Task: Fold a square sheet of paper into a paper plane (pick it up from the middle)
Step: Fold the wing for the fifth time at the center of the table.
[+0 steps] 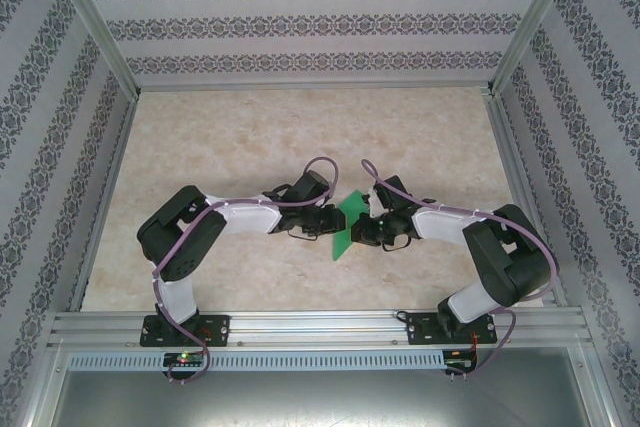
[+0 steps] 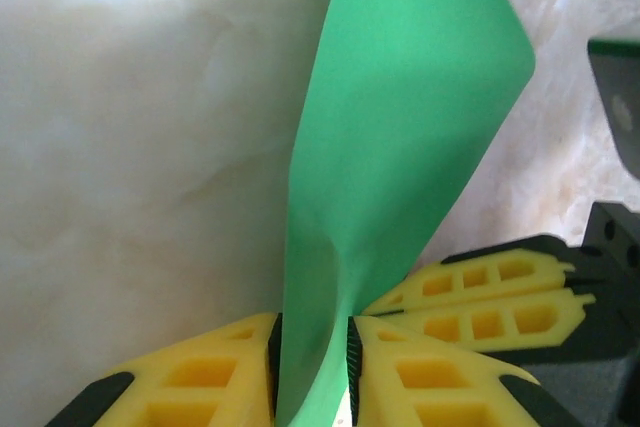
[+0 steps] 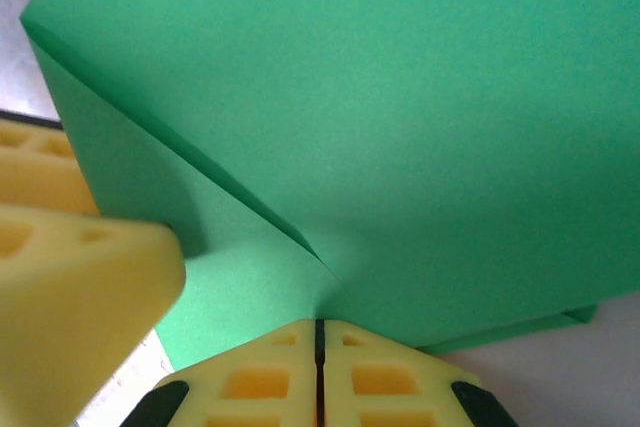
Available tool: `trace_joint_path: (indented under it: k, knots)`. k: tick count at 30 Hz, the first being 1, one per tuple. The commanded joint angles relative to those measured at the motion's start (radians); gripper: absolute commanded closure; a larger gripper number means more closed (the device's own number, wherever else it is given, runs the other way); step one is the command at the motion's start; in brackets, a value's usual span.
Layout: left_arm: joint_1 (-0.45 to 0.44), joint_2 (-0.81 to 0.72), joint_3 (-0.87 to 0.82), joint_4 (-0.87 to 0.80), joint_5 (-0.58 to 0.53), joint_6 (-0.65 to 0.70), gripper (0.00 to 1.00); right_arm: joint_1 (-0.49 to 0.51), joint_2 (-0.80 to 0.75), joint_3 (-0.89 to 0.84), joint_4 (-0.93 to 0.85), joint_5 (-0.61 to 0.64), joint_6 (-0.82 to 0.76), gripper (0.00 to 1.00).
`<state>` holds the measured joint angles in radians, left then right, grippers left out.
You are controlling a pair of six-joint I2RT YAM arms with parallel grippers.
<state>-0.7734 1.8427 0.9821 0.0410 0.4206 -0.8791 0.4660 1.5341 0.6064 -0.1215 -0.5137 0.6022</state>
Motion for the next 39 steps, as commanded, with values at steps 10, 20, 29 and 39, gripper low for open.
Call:
trace_joint_path:
  k: [10,20,29,39]
  knots:
    - [-0.043,-0.089,-0.002,-0.103,-0.068,0.066,0.77,-0.02,0.004,-0.016,-0.014,0.037,0.003,0.92]
    - [-0.062,-0.051,0.059,-0.215,-0.148,0.154,0.86,-0.018,-0.003,-0.01,-0.019,0.029,0.005,0.93]
    - [-0.081,-0.011,0.108,-0.259,-0.206,0.212,0.92,-0.019,-0.006,-0.016,-0.001,0.021,0.013,0.93]
    - [-0.12,0.008,0.167,-0.345,-0.319,0.287,0.94,-0.025,-0.005,-0.012,0.003,0.017,0.012,0.93]
